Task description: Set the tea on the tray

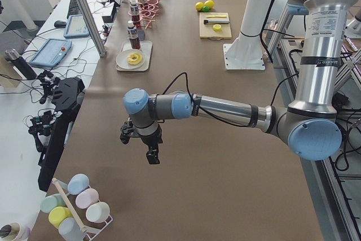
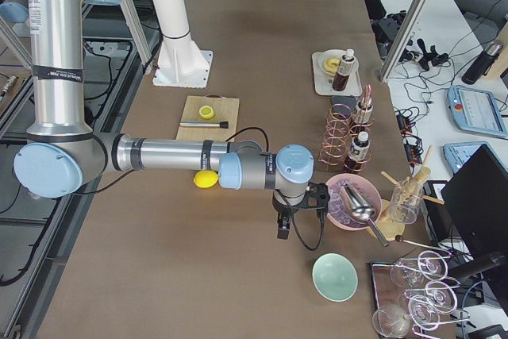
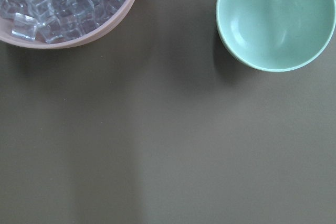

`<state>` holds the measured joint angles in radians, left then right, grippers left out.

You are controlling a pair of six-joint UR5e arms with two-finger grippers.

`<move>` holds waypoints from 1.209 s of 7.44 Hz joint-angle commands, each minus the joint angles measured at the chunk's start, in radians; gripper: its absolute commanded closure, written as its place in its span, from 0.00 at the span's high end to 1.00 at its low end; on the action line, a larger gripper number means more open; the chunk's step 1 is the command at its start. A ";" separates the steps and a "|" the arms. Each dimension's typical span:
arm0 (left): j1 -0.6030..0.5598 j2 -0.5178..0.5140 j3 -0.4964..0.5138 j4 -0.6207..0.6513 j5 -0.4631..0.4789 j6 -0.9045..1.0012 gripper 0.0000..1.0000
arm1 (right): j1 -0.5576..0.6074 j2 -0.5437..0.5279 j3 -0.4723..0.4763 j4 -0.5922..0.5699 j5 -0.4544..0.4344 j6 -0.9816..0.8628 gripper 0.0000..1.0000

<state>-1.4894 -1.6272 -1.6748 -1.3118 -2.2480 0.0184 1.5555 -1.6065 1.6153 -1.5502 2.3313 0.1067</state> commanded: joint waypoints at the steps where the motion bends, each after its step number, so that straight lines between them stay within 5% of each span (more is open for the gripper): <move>1: -0.002 0.007 0.016 0.000 -0.002 0.000 0.98 | 0.000 0.013 0.008 0.001 -0.001 -0.002 1.00; 9: -0.003 0.006 0.032 -0.006 -0.002 0.000 0.98 | -0.006 0.014 0.035 -0.001 -0.003 0.001 1.00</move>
<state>-1.4924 -1.6162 -1.6432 -1.3154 -2.2500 0.0184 1.5494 -1.5907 1.6484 -1.5506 2.3277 0.1068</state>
